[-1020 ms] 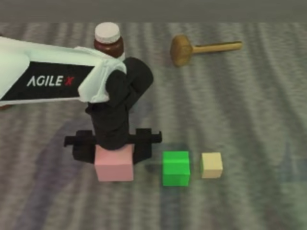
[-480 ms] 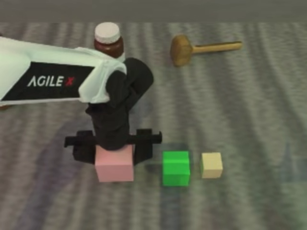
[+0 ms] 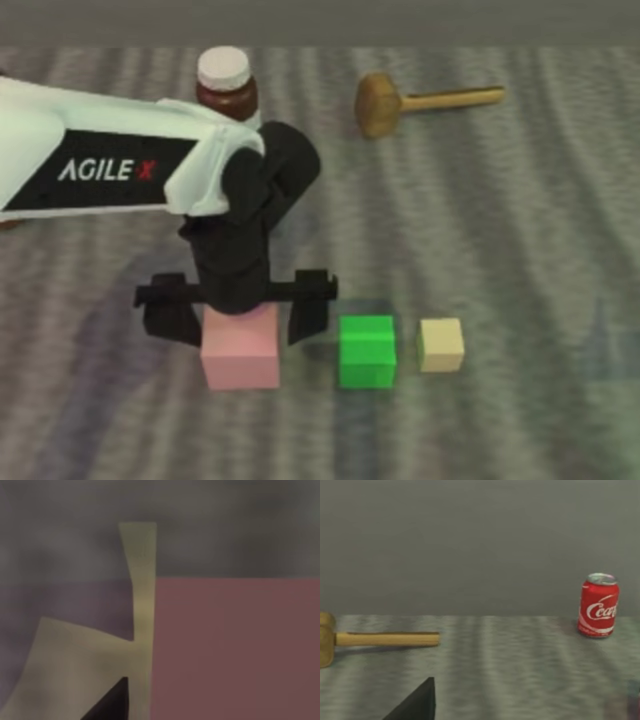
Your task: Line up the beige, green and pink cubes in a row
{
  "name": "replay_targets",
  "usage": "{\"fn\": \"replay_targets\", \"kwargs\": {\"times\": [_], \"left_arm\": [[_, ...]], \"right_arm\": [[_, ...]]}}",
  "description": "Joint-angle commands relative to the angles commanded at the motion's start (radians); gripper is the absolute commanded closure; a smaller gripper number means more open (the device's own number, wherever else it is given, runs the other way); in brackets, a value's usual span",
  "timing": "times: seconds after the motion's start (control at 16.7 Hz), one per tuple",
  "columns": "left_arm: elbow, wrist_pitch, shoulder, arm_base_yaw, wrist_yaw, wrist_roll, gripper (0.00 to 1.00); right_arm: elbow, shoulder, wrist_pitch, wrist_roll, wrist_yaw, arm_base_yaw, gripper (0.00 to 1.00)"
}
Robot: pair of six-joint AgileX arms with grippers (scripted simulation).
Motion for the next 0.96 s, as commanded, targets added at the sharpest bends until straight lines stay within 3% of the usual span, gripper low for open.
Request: {"fn": "replay_targets", "kwargs": {"times": [0.48,0.96], "left_arm": [[0.014,-0.017,-0.006,0.002,0.000,-0.001,0.00],[0.157,-0.256,-0.100,0.019,-0.001,-0.004,0.00]], "right_arm": [[0.000,0.000,0.000,0.000,0.000,0.000,0.00],[0.000,0.000,0.000,0.000,0.000,0.000,0.00]]}}
